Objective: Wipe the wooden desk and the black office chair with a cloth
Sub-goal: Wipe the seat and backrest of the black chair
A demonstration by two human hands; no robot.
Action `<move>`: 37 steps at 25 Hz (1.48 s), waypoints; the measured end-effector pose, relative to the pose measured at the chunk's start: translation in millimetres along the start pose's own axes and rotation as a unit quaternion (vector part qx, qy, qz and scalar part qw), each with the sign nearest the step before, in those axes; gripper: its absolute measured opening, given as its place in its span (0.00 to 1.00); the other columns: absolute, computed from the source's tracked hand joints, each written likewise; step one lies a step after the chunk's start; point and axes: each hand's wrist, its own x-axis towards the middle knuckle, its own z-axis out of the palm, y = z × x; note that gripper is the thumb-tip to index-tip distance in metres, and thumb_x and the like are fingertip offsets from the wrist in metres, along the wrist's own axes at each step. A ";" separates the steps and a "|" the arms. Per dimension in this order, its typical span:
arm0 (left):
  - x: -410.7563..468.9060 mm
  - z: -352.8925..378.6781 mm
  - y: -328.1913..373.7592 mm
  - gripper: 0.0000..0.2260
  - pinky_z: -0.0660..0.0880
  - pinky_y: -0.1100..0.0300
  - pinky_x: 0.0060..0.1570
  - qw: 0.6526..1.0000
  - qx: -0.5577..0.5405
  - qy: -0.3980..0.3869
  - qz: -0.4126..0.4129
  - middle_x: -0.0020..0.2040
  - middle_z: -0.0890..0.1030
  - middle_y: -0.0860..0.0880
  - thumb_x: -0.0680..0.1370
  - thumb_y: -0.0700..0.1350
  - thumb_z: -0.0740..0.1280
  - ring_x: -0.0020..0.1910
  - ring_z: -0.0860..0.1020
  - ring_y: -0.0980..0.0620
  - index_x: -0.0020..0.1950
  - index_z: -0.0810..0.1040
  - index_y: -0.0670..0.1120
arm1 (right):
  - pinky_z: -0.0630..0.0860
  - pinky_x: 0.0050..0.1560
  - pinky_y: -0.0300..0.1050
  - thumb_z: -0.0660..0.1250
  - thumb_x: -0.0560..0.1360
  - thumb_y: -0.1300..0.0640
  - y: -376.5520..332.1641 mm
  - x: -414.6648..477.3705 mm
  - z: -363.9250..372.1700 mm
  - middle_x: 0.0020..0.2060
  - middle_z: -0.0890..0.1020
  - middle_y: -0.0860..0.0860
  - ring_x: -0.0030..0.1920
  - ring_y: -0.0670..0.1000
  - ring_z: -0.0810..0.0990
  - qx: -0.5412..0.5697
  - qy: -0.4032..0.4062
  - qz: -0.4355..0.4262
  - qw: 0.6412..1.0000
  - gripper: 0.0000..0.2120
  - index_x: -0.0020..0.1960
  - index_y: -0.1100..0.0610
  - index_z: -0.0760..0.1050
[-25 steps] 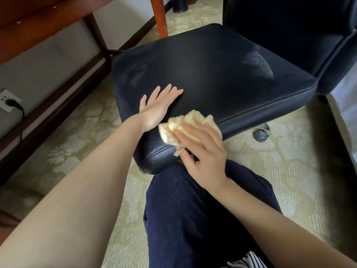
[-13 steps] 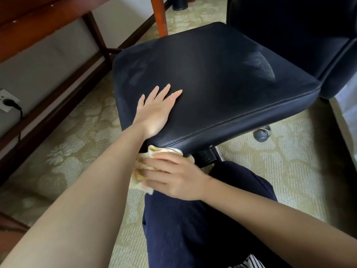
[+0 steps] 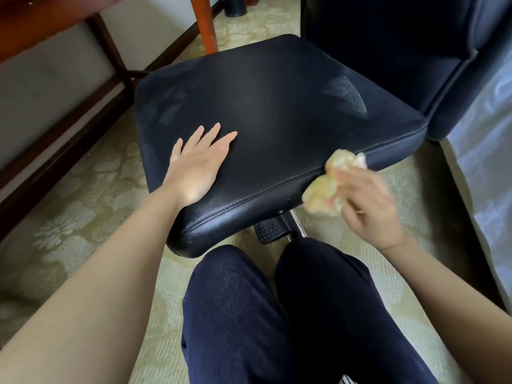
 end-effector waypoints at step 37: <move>34.2 32.0 132.3 0.29 0.39 0.46 0.73 0.996 0.061 0.038 0.050 0.79 0.45 0.51 0.77 0.59 0.36 0.77 0.40 0.49 0.78 0.44 0.53 | 0.65 0.39 0.27 0.68 0.72 0.59 54.5 42.8 -37.6 0.40 0.80 0.47 0.40 0.45 0.76 -0.031 0.166 0.499 0.850 0.05 0.48 0.54 0.77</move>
